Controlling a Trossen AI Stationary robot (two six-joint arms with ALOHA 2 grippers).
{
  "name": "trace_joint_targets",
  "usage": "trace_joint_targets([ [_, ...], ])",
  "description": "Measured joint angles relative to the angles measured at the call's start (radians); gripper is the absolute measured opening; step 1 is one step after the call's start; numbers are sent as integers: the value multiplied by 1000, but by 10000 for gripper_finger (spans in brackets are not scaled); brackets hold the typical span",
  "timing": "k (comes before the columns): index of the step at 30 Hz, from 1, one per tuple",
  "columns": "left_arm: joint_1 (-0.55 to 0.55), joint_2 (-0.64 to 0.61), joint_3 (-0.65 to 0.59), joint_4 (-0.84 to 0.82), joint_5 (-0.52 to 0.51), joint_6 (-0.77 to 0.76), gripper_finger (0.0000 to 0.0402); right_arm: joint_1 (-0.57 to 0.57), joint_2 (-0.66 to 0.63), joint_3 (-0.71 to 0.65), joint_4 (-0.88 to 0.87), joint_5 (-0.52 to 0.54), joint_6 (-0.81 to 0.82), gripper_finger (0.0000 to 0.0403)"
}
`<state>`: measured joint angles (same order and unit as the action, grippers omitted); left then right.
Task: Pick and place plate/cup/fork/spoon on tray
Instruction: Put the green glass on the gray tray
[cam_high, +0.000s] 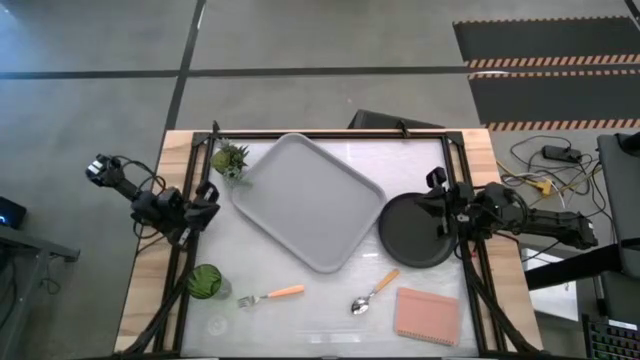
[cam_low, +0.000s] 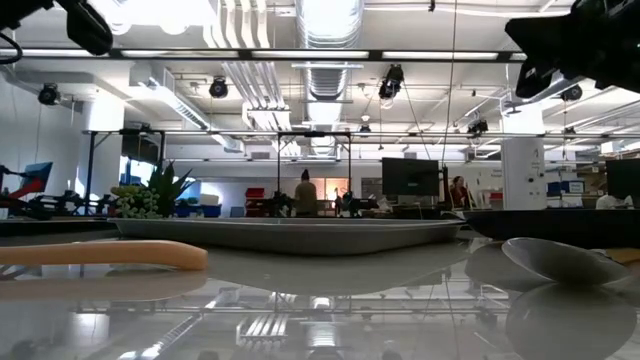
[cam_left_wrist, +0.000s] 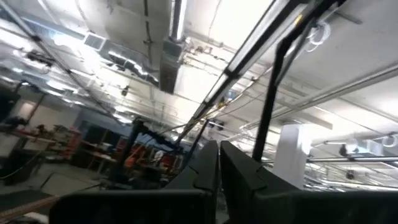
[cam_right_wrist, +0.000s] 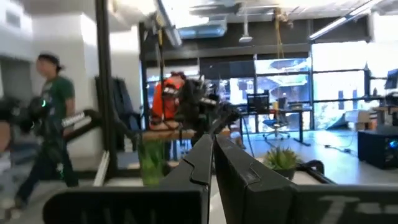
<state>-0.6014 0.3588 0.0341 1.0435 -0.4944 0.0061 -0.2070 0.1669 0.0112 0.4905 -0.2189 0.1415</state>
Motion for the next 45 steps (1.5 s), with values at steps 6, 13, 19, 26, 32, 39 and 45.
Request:
trace_joint_targets([
  [6,1,20,1,16,8,-18,0,0,37,49,-6,145,-17,9],
  [13,2,105,47,64,4,-27,0,-1,189,200,-5,165,-100,9],
  [19,1,249,164,46,-43,-63,0,-1,343,299,-11,167,-117,9],
  [26,-2,362,291,-52,-43,-186,0,-1,407,343,42,201,-117,9],
  [32,-3,436,323,-77,-41,-239,0,0,404,361,45,185,-117,9],
  [39,-2,441,317,-71,-47,-231,0,0,404,307,29,185,-79,9],
  [45,6,470,317,-68,-193,-163,0,0,403,296,-103,184,-3,9],
])
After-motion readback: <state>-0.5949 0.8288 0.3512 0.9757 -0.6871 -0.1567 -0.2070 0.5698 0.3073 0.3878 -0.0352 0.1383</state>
